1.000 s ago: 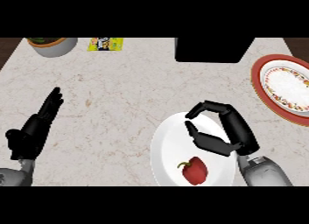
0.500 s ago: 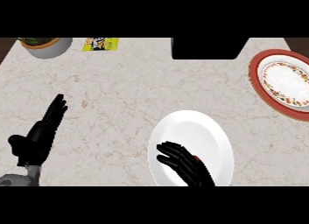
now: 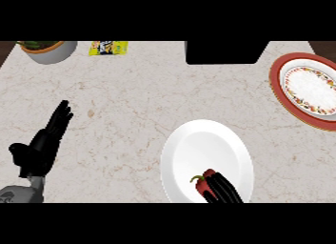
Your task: Pick the bell pepper from the plate and place it in the plate
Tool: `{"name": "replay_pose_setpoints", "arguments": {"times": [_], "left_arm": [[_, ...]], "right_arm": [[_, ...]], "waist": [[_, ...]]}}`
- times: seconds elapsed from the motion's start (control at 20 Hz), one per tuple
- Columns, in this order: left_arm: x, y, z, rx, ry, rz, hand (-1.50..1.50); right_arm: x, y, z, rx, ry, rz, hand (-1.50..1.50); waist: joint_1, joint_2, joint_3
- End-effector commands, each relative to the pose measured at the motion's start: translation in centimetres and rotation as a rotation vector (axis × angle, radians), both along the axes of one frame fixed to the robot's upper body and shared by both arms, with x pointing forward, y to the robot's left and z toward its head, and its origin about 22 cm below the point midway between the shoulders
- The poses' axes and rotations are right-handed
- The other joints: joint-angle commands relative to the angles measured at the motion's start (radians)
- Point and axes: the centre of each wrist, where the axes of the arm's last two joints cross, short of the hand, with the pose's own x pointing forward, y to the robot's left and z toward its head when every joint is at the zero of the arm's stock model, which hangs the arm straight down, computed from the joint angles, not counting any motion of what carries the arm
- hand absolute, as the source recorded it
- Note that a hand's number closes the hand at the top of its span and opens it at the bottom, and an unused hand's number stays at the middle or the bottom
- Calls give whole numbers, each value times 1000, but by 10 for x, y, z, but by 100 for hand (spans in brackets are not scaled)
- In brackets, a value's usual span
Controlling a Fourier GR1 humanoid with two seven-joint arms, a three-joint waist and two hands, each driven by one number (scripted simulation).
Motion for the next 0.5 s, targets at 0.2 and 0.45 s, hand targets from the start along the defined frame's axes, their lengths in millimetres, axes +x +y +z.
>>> {"name": "replay_pose_setpoints", "arguments": {"times": [0.2,0.45], "left_arm": [[-2,-1,-11,8,-7,-3,0],[1,-3,-7,-10,22,-30,0]], "right_arm": [[-15,-42,28,-414,169,-113,-150],[-17,-14,59,-460,285,-139,-150]], "waist": [[-1,3,-4],[8,2,0]]}}
